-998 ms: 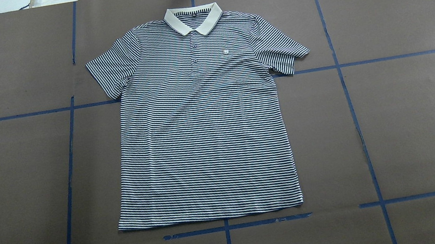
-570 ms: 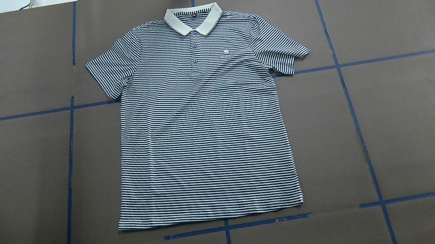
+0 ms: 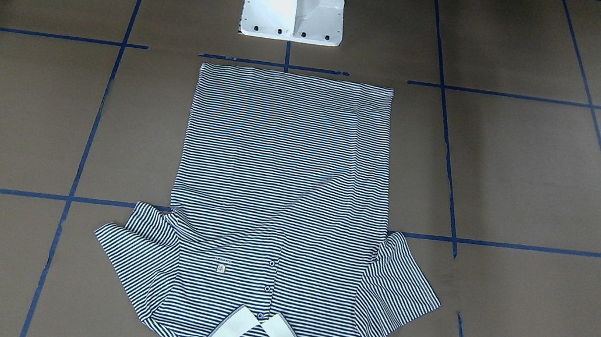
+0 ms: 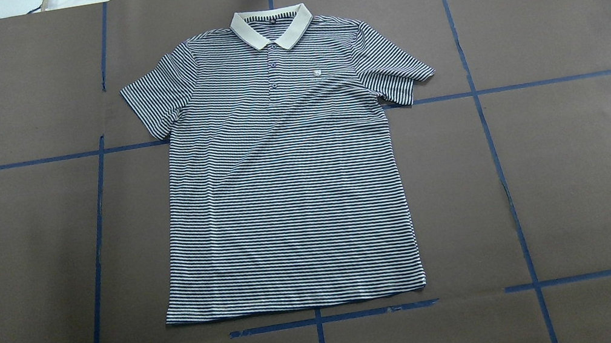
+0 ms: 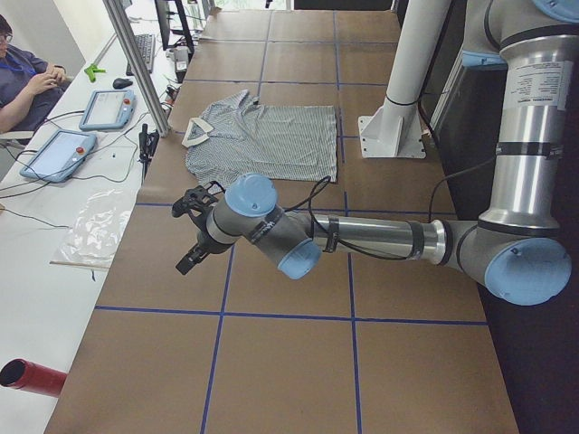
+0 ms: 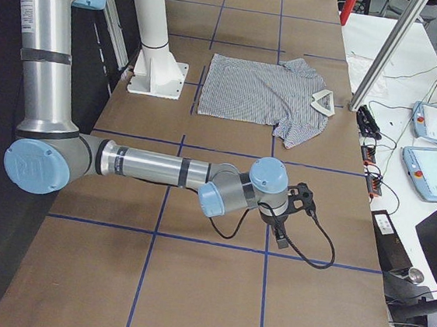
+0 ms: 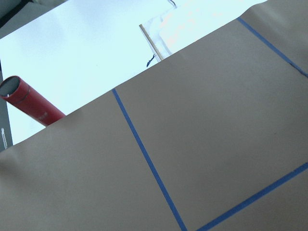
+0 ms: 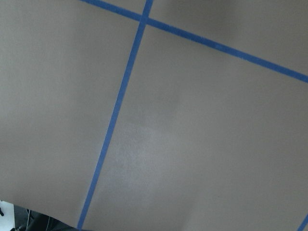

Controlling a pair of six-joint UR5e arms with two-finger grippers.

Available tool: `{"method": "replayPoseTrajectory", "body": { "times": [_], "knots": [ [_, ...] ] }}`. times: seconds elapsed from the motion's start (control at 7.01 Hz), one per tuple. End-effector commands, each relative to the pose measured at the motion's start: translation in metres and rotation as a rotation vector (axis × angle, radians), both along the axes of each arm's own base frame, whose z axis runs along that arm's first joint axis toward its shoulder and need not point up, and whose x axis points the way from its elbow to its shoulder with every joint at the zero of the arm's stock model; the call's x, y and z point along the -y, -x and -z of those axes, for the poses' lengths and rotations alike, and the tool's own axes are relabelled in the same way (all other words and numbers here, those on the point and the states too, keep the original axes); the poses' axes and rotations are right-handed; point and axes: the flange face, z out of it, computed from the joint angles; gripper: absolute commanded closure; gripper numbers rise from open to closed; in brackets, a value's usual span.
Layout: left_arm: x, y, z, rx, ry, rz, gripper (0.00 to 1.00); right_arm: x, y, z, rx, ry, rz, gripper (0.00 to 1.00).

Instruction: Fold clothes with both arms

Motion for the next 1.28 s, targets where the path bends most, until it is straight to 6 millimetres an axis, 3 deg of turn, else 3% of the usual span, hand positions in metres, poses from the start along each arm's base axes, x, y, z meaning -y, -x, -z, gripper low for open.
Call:
{"method": "replayPoseTrajectory", "body": {
  "times": [0.0,0.29,0.43,0.71,0.86,1.14],
  "knots": [
    [0.017,-0.038,0.017,-0.039,0.007,-0.030,0.00,0.041,0.077,0.054,0.109,0.110,-0.088,0.00],
    [0.022,-0.050,0.027,-0.043,-0.010,-0.052,0.00,0.065,0.206,0.117,0.177,0.176,-0.237,0.01],
    [0.023,-0.050,0.028,-0.044,-0.013,-0.051,0.00,0.074,0.270,0.152,0.213,0.223,-0.318,0.08],
    [0.024,-0.051,0.028,-0.043,-0.016,-0.052,0.00,0.074,0.370,0.190,0.258,0.291,-0.461,0.23],
    [0.025,-0.051,0.029,-0.043,-0.017,-0.052,0.00,0.064,0.405,0.205,0.274,0.295,-0.496,0.28],
    [0.024,-0.051,0.028,-0.043,-0.016,-0.052,0.00,0.051,0.428,0.208,0.282,0.317,-0.489,0.34]
  ]
}}
